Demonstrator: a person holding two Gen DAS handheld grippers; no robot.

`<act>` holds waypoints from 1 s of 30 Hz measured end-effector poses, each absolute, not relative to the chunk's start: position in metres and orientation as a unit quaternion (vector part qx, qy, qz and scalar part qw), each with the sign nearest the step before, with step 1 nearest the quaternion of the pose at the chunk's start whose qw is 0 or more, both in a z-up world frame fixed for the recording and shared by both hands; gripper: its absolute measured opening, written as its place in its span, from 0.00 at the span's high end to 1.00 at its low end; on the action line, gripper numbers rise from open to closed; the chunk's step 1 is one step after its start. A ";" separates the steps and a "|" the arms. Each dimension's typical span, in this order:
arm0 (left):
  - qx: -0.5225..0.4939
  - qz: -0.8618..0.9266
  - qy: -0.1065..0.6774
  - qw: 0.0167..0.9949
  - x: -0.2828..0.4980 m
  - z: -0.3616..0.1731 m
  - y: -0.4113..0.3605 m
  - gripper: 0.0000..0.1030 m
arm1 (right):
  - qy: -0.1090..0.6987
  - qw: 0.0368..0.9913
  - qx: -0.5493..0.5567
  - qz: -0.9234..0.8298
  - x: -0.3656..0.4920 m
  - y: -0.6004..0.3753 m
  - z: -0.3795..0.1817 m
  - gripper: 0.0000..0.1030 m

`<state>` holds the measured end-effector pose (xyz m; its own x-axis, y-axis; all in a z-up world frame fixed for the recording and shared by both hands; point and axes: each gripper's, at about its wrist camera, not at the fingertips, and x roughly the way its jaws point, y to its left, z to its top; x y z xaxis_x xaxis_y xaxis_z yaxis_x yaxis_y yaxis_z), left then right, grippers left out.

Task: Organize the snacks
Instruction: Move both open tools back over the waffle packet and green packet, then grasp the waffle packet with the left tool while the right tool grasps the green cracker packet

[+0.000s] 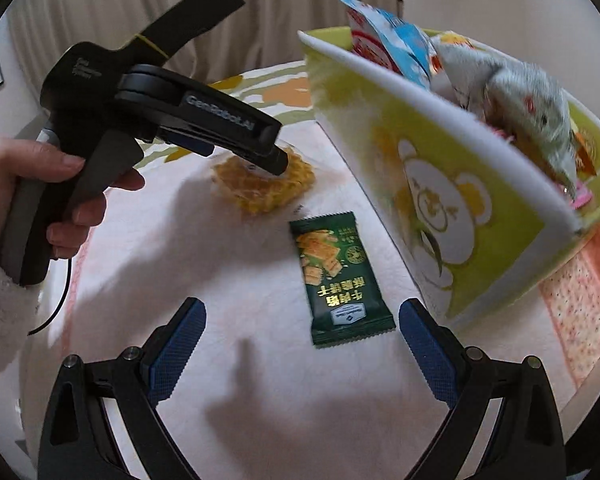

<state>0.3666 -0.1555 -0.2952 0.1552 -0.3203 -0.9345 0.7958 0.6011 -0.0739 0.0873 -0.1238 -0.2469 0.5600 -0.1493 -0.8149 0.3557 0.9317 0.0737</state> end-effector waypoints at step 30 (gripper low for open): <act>0.296 -0.408 0.530 0.682 0.341 -0.326 -0.149 0.03 | 0.493 0.854 0.072 -0.152 0.127 -0.135 -0.271 0.08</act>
<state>0.3410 -0.1489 -0.3261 0.1047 -0.2423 -0.9645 0.8699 0.4923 -0.0292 0.1266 -0.1354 -0.2710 0.4677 -0.1882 -0.8636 0.3298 0.9437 -0.0270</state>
